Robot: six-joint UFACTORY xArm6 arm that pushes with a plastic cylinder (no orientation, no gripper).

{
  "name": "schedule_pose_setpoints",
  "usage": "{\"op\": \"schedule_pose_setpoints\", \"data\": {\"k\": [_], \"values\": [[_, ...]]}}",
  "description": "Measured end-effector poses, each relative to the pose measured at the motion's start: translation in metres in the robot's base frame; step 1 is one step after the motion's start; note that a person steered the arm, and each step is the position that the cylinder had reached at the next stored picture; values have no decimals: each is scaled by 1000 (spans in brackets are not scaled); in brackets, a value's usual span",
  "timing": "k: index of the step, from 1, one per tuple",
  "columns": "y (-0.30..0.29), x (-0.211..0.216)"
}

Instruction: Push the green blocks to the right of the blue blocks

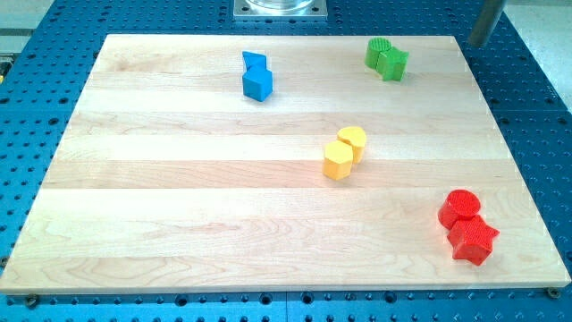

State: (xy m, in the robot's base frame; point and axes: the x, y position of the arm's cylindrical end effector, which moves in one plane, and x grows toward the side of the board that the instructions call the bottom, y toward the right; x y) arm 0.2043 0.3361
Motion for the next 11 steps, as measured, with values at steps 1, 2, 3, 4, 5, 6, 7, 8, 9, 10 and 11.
{"op": "schedule_pose_setpoints", "data": {"k": [1,2,3,4,5,6,7,8,9,10,11], "values": [[-1,0],[-1,0],[-4,0],[-81,15],[-125,32],[-155,27],[-208,23],[-231,35],[-214,30],[-129,27],[-118,62]]}}
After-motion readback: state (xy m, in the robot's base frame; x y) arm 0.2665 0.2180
